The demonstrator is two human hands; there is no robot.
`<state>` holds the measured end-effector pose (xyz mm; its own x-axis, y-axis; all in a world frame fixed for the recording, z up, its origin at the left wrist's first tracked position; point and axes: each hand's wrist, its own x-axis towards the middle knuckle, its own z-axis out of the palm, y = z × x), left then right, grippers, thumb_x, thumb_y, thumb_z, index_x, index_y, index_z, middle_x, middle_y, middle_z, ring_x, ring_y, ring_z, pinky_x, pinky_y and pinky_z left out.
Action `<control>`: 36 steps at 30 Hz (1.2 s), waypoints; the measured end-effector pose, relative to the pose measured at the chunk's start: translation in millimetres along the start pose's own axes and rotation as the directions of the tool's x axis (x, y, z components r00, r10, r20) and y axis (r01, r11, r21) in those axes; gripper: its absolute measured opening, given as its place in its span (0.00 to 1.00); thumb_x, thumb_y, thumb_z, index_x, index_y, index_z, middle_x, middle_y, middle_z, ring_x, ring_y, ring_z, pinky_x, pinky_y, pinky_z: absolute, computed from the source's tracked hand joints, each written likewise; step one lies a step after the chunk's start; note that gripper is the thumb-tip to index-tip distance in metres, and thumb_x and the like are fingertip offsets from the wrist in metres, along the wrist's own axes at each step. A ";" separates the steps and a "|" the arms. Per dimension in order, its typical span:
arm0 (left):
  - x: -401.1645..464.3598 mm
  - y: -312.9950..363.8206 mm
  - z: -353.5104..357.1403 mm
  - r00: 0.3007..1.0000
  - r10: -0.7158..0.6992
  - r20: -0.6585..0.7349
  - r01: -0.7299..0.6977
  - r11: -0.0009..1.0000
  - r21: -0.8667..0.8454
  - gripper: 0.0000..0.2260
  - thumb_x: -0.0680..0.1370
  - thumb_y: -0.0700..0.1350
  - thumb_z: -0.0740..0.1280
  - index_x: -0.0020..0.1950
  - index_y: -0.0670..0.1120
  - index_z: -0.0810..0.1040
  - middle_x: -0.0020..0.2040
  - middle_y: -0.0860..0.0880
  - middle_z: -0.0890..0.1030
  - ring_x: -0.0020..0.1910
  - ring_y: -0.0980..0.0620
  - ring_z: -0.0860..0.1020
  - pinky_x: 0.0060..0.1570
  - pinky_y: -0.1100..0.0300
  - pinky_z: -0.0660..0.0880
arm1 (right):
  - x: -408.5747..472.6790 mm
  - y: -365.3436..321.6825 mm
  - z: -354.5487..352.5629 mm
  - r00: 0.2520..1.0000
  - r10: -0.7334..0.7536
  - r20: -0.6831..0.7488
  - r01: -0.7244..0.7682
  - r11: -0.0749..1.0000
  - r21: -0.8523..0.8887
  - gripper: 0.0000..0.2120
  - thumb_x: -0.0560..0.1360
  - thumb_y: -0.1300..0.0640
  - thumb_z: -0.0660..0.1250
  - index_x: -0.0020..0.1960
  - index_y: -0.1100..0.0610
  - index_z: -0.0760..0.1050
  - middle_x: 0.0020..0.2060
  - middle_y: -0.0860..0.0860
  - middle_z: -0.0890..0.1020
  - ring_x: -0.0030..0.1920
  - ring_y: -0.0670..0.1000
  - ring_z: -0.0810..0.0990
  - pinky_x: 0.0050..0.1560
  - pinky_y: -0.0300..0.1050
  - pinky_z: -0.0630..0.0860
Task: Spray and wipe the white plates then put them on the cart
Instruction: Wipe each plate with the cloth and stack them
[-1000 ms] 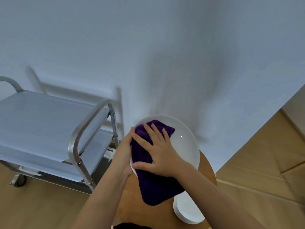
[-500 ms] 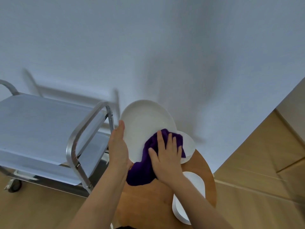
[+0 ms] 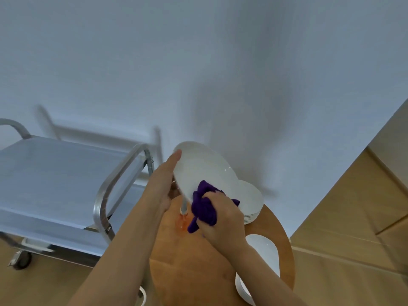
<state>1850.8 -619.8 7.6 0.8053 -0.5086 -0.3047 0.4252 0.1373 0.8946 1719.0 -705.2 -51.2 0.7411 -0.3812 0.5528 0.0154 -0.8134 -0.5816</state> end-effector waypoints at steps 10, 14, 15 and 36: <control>0.4 -8.2 -30.5 0.993 0.101 -0.059 -0.089 0.980 0.176 0.32 0.71 0.62 0.66 0.70 0.47 0.69 0.65 0.44 0.75 0.65 0.43 0.73 0.64 0.43 0.69 | 41.4 0.8 -55.7 0.792 0.481 0.375 -0.413 -0.030 0.910 0.16 0.55 0.64 0.75 0.41 0.56 0.78 0.33 0.53 0.81 0.34 0.53 0.81 0.35 0.48 0.79; -4.5 -17.9 -25.9 0.977 -0.008 0.215 0.088 0.927 -0.365 0.34 0.69 0.60 0.62 0.70 0.43 0.71 0.65 0.39 0.76 0.66 0.40 0.72 0.66 0.41 0.67 | 31.0 8.6 -51.8 0.709 0.472 0.525 -0.514 -0.164 0.842 0.34 0.44 0.57 0.81 0.49 0.59 0.76 0.37 0.56 0.82 0.36 0.55 0.82 0.36 0.48 0.79; -4.5 -17.2 -22.9 0.980 0.012 0.199 0.064 0.927 -0.371 0.33 0.69 0.61 0.62 0.69 0.43 0.72 0.63 0.40 0.78 0.64 0.41 0.75 0.63 0.43 0.70 | 27.6 11.0 -49.6 0.694 0.469 0.546 -0.536 -0.170 0.827 0.39 0.42 0.56 0.82 0.51 0.59 0.76 0.39 0.57 0.83 0.38 0.56 0.82 0.38 0.49 0.80; -30.0 -2.1 7.3 0.837 0.546 0.049 -0.470 0.669 0.575 0.18 0.81 0.46 0.62 0.38 0.35 0.75 0.30 0.39 0.77 0.30 0.48 0.72 0.32 0.51 0.72 | 64.2 -52.9 -15.3 0.984 0.174 -0.035 -0.162 0.962 0.218 0.30 0.69 0.31 0.53 0.69 0.31 0.49 0.73 0.42 0.58 0.72 0.44 0.56 0.71 0.41 0.57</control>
<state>1822.7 -611.0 17.3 0.8853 -0.3925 0.2493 -0.3318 -0.1579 0.9300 1755.4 -693.4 24.2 0.7082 -0.5321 0.4640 0.0413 -0.6249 -0.7796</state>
